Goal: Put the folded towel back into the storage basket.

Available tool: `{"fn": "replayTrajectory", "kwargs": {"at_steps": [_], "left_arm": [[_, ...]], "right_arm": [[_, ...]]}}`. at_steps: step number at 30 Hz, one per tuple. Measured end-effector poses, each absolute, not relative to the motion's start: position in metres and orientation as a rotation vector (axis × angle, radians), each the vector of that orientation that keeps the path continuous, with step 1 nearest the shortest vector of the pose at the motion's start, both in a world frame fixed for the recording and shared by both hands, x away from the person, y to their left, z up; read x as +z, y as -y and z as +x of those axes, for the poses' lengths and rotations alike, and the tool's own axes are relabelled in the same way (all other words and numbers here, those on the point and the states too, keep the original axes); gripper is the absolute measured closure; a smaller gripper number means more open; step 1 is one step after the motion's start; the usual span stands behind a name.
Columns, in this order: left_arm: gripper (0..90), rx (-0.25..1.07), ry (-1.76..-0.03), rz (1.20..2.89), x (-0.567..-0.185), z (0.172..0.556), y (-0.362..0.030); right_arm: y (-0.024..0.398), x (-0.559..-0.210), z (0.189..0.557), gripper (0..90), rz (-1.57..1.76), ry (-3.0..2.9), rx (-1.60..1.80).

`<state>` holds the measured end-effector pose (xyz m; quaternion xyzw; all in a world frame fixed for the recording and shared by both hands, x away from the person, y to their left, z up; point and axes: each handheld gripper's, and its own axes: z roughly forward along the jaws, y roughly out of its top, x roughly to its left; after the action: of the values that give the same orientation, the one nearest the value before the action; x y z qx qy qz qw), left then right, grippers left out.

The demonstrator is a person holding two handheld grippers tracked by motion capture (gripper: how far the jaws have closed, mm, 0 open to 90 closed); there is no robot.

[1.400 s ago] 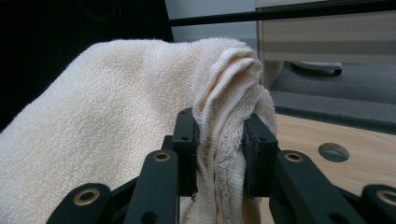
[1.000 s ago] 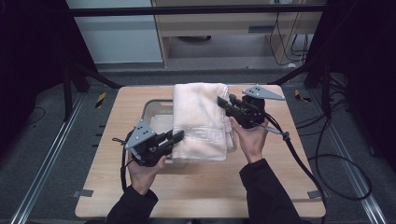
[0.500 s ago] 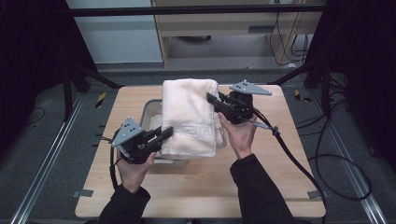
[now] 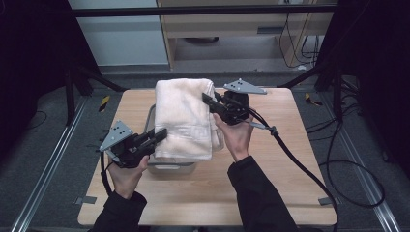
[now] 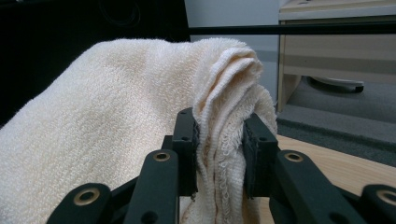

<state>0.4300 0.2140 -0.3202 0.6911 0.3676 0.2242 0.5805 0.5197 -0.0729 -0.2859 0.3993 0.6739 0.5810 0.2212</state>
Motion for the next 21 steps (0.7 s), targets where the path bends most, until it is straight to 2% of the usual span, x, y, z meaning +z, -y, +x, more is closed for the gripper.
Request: {"fn": "replayTrajectory", "kwargs": {"at_steps": [21], "left_arm": [[77.2, 0.550, -0.914, 1.592, -0.323, 0.434, -0.242]], "right_arm": [[0.037, -0.290, 0.537, 70.8, 1.088, -1.902, 1.610]]}}
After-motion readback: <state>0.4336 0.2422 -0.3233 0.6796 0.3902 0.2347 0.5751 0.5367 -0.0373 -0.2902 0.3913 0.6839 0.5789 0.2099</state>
